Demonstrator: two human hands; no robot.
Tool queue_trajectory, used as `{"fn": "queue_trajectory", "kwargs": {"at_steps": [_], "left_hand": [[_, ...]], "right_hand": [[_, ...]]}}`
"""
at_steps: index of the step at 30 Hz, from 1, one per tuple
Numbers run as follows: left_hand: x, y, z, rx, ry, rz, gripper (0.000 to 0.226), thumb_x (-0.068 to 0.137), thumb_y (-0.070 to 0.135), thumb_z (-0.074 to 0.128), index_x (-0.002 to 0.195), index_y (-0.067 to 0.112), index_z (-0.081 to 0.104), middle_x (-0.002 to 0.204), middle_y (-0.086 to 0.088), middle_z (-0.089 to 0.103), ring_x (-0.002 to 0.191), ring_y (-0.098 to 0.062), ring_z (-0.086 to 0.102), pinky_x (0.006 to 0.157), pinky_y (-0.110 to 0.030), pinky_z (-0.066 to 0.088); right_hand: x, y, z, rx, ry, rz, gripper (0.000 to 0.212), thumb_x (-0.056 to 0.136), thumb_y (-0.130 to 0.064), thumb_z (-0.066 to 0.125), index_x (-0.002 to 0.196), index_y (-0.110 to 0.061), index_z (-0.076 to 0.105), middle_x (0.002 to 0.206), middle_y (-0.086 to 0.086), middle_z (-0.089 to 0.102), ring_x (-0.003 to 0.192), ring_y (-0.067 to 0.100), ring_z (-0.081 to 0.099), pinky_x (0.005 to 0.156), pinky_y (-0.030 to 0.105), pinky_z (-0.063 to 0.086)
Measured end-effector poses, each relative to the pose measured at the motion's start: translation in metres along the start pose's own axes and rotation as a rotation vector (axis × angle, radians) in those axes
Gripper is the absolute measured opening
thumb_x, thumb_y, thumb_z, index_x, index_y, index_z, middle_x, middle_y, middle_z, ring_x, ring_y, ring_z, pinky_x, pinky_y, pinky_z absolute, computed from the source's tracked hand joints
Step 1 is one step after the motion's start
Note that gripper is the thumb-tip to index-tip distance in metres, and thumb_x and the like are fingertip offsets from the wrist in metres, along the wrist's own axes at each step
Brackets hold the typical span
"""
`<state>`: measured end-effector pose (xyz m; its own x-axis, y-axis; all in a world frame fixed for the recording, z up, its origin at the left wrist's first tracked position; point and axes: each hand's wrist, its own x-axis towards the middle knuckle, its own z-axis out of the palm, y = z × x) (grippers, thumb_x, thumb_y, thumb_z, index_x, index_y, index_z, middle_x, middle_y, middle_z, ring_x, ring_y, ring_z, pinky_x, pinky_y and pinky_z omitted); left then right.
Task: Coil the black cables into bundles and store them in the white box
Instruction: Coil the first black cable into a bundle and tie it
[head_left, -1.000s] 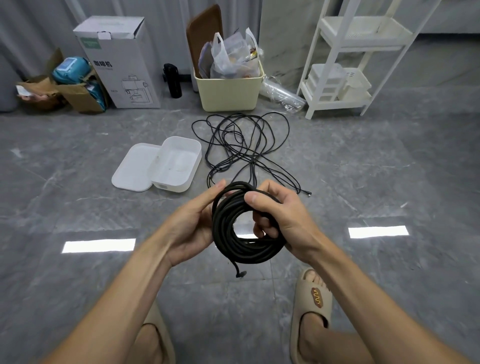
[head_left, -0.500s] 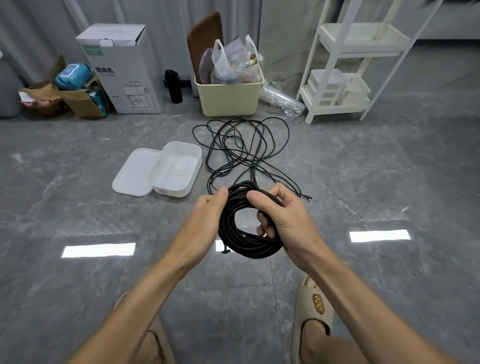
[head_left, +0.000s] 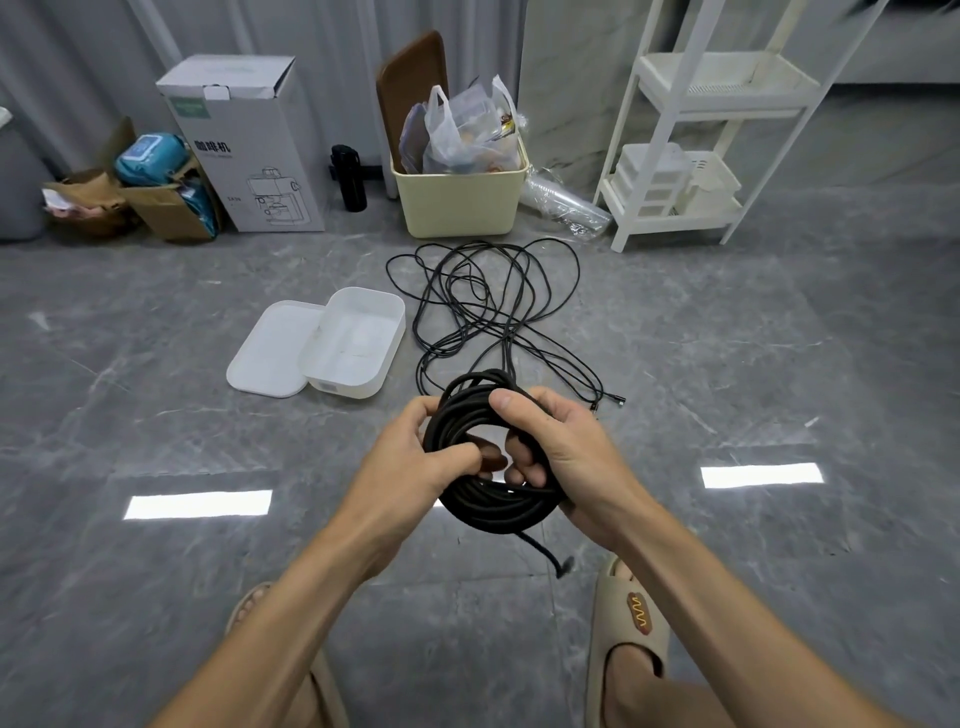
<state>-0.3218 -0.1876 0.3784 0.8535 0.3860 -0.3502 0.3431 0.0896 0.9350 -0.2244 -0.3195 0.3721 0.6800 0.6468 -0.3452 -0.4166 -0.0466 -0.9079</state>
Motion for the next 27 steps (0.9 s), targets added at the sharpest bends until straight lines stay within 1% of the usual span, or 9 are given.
{"fn": "queue_trajectory", "kwargs": {"at_steps": [3,5,11,14,16,18,21,25,27], "left_hand": [[0.001,0.001,-0.003,0.008,-0.062,-0.019,0.047,0.07,0.016,0.073,0.113,0.018,0.055,0.082,0.002,0.076,0.082,-0.014,0.073,0.074,-0.021,0.054],[0.003,0.002,-0.008,0.034,-0.111,-0.027,0.049,0.07,0.014,0.07,0.115,0.017,0.052,0.079,0.007,0.074,0.08,-0.009,0.071,0.071,-0.017,0.053],[0.004,0.001,-0.016,0.087,-0.216,-0.045,0.056,0.068,0.019,0.07,0.12,0.018,0.05,0.089,0.009,0.076,0.086,-0.005,0.07,0.075,-0.017,0.051],[0.005,0.002,-0.016,0.132,-0.173,-0.053,0.064,0.068,0.032,0.077,0.124,0.027,0.047,0.102,0.004,0.074,0.095,-0.006,0.069,0.086,-0.023,0.05],[0.004,-0.001,-0.012,0.185,-0.062,0.022,0.062,0.065,0.042,0.078,0.118,0.041,0.046,0.114,0.014,0.066,0.103,0.001,0.064,0.087,-0.019,0.048],[0.001,-0.005,-0.006,0.319,0.137,0.237,0.046,0.069,0.048,0.077,0.105,0.048,0.048,0.117,0.022,0.053,0.112,0.003,0.056,0.091,-0.016,0.044],[-0.002,-0.014,0.003,0.627,0.314,0.517,0.016,0.078,0.04,0.078,0.088,0.037,0.065,0.118,0.016,0.051,0.117,-0.001,0.045,0.095,-0.006,0.03],[-0.002,-0.028,0.017,0.864,0.275,0.431,0.023,0.086,0.037,0.071,0.108,0.031,0.076,0.145,0.005,0.048,0.135,-0.014,0.035,0.109,-0.032,0.033],[-0.001,-0.028,0.021,0.909,0.242,0.393,0.025,0.091,0.039,0.063,0.114,0.032,0.073,0.146,0.009,0.046,0.134,-0.012,0.033,0.111,-0.035,0.032]], "right_hand": [[-0.002,-0.004,-0.003,-0.041,-0.116,0.058,0.024,0.091,-0.034,0.069,0.071,-0.02,0.069,0.049,-0.002,0.039,0.041,0.011,0.038,0.052,0.022,0.044],[-0.004,-0.004,-0.005,-0.053,-0.186,0.111,0.034,0.087,-0.031,0.07,0.056,-0.019,0.06,0.045,-0.001,0.037,0.04,0.011,0.039,0.054,0.023,0.045],[-0.006,-0.006,-0.006,-0.091,-0.242,0.144,0.023,0.084,-0.019,0.07,0.065,-0.012,0.059,0.045,0.001,0.038,0.04,0.013,0.041,0.052,0.023,0.045],[-0.005,-0.005,-0.005,-0.093,-0.149,0.161,0.021,0.087,-0.017,0.07,0.067,-0.014,0.069,0.047,-0.001,0.036,0.041,0.012,0.039,0.053,0.023,0.042],[-0.003,-0.003,-0.005,-0.106,-0.075,0.177,0.019,0.086,-0.02,0.071,0.067,-0.019,0.074,0.048,-0.002,0.036,0.042,0.012,0.039,0.055,0.025,0.037],[-0.002,-0.001,-0.005,-0.102,0.001,0.185,0.014,0.084,-0.022,0.073,0.07,-0.018,0.07,0.049,-0.003,0.037,0.042,0.012,0.039,0.054,0.027,0.035],[0.0,0.002,-0.005,-0.092,0.085,0.168,0.027,0.082,-0.022,0.075,0.058,-0.024,0.064,0.05,-0.003,0.038,0.043,0.014,0.041,0.05,0.025,0.037],[-0.002,0.007,0.0,-0.128,0.138,0.098,0.034,0.081,-0.023,0.075,0.049,-0.025,0.064,0.049,-0.004,0.039,0.046,0.014,0.04,0.047,0.023,0.039],[-0.003,0.009,0.003,-0.159,0.134,0.054,0.034,0.082,-0.022,0.074,0.049,-0.027,0.064,0.047,-0.007,0.042,0.044,0.013,0.042,0.048,0.023,0.04]]}}
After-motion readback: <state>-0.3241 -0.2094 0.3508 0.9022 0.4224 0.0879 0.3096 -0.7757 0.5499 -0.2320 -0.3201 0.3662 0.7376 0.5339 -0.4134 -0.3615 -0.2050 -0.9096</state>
